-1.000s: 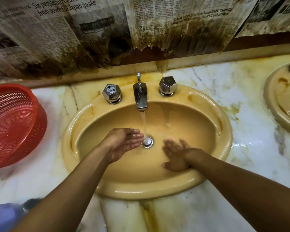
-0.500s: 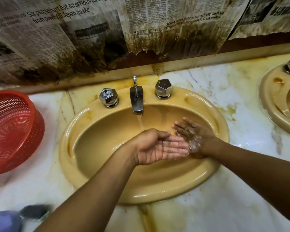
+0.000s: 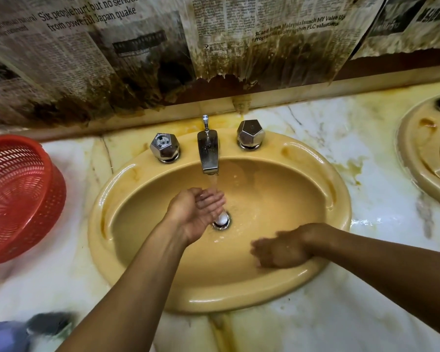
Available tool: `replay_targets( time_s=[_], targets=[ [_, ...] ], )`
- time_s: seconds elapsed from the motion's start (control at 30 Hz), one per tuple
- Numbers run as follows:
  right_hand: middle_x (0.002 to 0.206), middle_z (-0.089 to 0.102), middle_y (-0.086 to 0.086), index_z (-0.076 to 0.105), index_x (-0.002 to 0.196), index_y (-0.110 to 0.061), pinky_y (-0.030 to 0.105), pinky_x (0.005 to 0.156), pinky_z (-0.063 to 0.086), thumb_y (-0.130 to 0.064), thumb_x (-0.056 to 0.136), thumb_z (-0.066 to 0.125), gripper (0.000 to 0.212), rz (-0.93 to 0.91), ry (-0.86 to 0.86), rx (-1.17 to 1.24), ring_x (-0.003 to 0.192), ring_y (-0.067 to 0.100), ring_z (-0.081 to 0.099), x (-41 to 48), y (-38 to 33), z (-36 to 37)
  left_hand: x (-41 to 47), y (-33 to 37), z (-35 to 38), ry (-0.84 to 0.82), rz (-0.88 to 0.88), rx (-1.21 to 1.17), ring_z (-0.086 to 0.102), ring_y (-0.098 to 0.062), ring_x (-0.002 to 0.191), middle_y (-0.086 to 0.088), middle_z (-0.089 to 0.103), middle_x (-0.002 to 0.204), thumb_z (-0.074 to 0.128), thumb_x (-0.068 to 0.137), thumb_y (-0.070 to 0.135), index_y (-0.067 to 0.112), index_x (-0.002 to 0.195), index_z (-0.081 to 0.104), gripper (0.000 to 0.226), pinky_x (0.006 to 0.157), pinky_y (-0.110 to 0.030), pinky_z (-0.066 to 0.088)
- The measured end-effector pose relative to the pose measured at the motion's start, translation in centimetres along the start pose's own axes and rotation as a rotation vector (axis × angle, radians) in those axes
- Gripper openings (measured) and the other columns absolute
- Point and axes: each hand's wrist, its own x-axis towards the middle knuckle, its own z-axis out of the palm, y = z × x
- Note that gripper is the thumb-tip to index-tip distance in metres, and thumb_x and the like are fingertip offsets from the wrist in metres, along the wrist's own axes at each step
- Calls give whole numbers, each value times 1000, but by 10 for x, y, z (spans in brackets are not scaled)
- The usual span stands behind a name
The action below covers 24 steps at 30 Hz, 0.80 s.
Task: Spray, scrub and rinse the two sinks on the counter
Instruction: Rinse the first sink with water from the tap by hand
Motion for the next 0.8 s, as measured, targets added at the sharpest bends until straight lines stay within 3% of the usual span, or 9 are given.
replay_targets(
  time_s=[0.07,0.13,0.2,0.37,0.43,0.53,0.6,0.7,0.8],
  targets=[
    [173,-5,2,8,166,-18,52,127,-2,-59,107,20,73,77,91,-134,159,17,-4,0,16,-1,0,5,12,-66,-44,-109,61,-38,127,-25,65,134,30,112,30,-5,132,59,50,114,-45,43],
    [171,-16,4,-3,165,-15,50,126,-12,-59,106,20,78,291,314,-501,158,19,-13,-2,46,-13,-2,10,26,-177,-93,-200,56,-41,133,-28,64,134,25,112,41,-7,135,57,62,118,-48,38],
    [162,-28,4,-13,162,-14,50,124,-19,-54,107,16,75,357,453,-734,156,21,-22,-2,65,-22,-3,12,37,-255,-135,-304,56,-43,132,-32,63,133,22,112,46,-8,137,55,69,118,-51,38],
    [172,-13,0,1,166,-20,45,127,-9,-64,104,21,78,173,190,-331,158,14,-13,1,35,-2,8,1,19,-134,-107,-333,57,-42,131,-31,64,132,25,111,45,-10,136,54,67,120,-48,36],
    [171,-14,0,1,166,-19,44,127,-9,-65,103,22,80,217,248,-348,158,15,-13,1,41,-2,9,-1,9,-147,-111,-258,56,-40,132,-29,63,135,23,111,46,-9,135,56,68,121,-47,35],
    [167,-25,3,-10,164,-14,47,126,-15,-62,104,19,82,370,455,-615,156,19,-23,-1,59,-13,1,3,7,-276,-105,-205,58,-38,132,-27,63,136,19,110,51,-5,139,55,73,119,-46,37],
    [169,-21,3,-6,165,-15,46,127,-11,-65,103,21,83,307,399,-485,157,19,-18,1,56,-9,-7,10,11,-341,-79,-202,58,-38,133,-27,62,138,17,109,55,-4,142,52,76,120,-47,36],
    [173,-1,1,16,165,-20,44,129,5,-66,104,22,76,80,85,-115,160,20,2,-12,34,-3,-6,18,12,-312,-51,-242,59,-39,132,-27,63,137,20,108,56,-1,148,45,75,119,-48,37],
    [172,-11,1,4,165,-17,42,128,-5,-68,102,16,82,235,245,-272,158,16,-11,-14,46,-4,4,21,3,-159,11,-234,63,-39,127,-25,67,131,25,109,52,2,150,44,68,115,-47,43]
  ],
)
